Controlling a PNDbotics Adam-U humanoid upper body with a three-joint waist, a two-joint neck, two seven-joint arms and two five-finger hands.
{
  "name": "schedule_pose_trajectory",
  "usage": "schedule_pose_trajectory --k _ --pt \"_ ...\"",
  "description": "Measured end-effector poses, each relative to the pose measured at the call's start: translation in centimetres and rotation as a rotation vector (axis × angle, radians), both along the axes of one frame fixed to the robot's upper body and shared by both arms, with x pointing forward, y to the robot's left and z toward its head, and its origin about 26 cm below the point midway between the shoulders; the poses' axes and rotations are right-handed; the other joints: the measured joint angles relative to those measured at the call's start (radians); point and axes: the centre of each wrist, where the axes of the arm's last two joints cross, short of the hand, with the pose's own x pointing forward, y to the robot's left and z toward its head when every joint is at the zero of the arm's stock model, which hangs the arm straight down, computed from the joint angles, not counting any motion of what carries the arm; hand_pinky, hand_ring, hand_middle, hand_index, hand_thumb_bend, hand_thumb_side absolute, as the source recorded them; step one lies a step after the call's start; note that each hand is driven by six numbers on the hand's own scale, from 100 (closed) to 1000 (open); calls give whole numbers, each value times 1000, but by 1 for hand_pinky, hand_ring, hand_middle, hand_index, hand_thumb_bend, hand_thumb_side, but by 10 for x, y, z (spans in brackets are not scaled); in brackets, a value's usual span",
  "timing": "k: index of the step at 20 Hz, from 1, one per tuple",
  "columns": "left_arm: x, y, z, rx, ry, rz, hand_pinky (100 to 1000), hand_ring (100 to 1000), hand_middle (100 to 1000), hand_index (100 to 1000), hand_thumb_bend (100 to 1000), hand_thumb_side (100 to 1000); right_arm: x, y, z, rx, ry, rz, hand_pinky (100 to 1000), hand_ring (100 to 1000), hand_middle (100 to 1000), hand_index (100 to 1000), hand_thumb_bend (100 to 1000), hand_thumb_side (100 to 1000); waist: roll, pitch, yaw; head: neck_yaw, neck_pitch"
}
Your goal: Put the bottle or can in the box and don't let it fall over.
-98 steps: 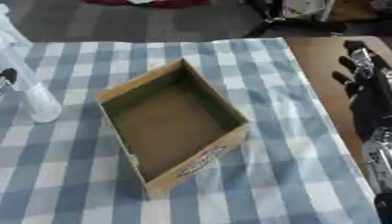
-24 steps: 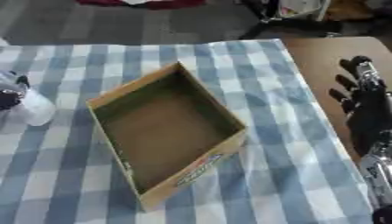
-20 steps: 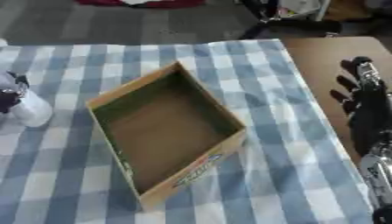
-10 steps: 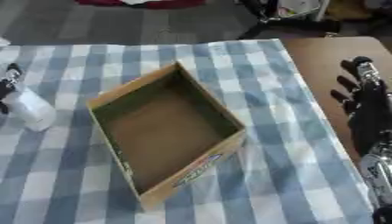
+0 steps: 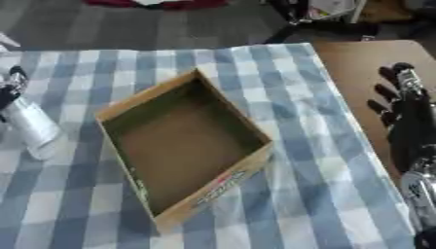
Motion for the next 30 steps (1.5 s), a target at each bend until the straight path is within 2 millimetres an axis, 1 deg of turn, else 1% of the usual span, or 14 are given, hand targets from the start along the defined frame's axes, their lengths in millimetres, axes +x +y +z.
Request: schedule_pose_trajectory --k 5,8,12,15,18,22,25,26,27,28,30 --pt "-5 -8 11 32 -52 -31 274 607 514 269 100 405 0 0 0 1 1 0 945 1000 1000 843 100 760 2 -5 0 -1 2" --pt "-10 -13 22 49 -96 -56 273 601 499 260 100 433 0 0 -1 1 4 -1 946 1000 1000 843 100 755 3 -7 0 -3 10" --pt "-18 -26 38 58 -157 -110 279 599 486 250 100 416 0 -1 -1 1 5 -2 946 1000 1000 843 100 738 3 -14 0 -7 18" --pt "-27 -40 53 72 -202 -169 291 599 483 248 100 389 -1 -1 -2 2 5 -2 946 1000 1000 843 100 725 5 -18 1 -9 26" --pt "-36 -57 74 89 -258 -237 295 598 483 250 100 364 -1 -2 -2 3 3 -9 947 1000 1000 843 100 716 6 -27 6 -18 29" --pt "-45 -85 95 102 -307 -336 300 598 482 249 100 327 -1 -3 -2 3 -1 -10 947 1000 1000 845 100 711 9 -33 8 -34 35" --pt "-48 -107 99 110 -313 -402 297 598 482 248 100 365 -1 -4 -1 7 -6 -19 948 1000 1000 849 100 713 12 -38 8 -35 36" --pt "-49 -113 98 112 -312 -418 298 598 482 249 100 364 -1 -4 -1 10 -8 -28 948 1000 1000 852 100 713 12 -38 7 -35 36" --pt "-49 -119 97 112 -311 -433 299 598 482 249 100 359 -1 -5 -1 15 -10 -39 948 1000 1000 854 100 714 12 -38 6 -35 36" --pt "-48 -125 95 113 -310 -442 299 597 482 249 100 385 -1 -6 0 20 -11 -52 950 1000 1000 864 100 714 12 -38 5 -35 36" --pt "-46 -135 90 110 -307 -455 297 597 482 249 100 404 -2 -9 1 35 -14 -92 955 1000 1000 885 100 724 12 -38 1 -34 36"
